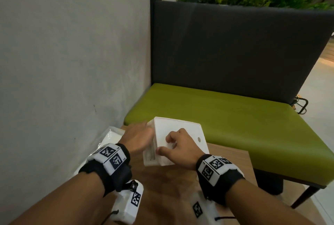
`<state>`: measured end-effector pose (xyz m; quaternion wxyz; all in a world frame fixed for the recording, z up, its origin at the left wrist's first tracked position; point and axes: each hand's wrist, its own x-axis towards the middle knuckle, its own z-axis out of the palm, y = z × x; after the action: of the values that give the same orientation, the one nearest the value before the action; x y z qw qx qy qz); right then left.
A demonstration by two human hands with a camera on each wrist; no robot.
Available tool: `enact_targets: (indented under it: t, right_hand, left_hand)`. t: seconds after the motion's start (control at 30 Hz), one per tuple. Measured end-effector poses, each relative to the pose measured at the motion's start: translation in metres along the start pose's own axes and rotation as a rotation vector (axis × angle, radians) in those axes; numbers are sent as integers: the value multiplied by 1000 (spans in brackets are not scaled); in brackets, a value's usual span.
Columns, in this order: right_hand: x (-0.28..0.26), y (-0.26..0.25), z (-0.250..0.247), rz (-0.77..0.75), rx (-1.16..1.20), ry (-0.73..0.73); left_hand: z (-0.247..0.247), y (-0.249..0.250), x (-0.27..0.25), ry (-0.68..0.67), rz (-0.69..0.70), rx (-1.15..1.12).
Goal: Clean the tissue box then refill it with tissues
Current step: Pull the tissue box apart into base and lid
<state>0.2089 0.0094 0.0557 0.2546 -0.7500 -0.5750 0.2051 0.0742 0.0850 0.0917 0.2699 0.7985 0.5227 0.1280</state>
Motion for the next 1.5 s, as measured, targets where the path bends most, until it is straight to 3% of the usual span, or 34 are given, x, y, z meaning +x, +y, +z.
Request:
enact_targets:
  t: [0.13,0.27,0.47,0.7,1.0,1.23,1.5]
  right_hand:
    - [3,-3,-7,8,41,34]
    - [4,1,-13,-15,94,98]
    - [9,-10,-16,-23,127,133]
    - [11,-16,-15,26,178,71]
    - [10,-19,-18,115,263,29]
    - [9,-21,-9,112,246,136]
    - [2,-20,-11,176,455,72]
  left_hand:
    - [2,-18,-3,-190,175,96]
    - [4,-22,-7,-219,325,174]
    - [11,-14,-12,-118,268,61]
    - [19,-17,-13,-13,323,14]
    - [13,-22,-10,-26,383,3]
    - [12,-21,-13,-12,356,35]
    - [14,-29,-14,-14,410,-59]
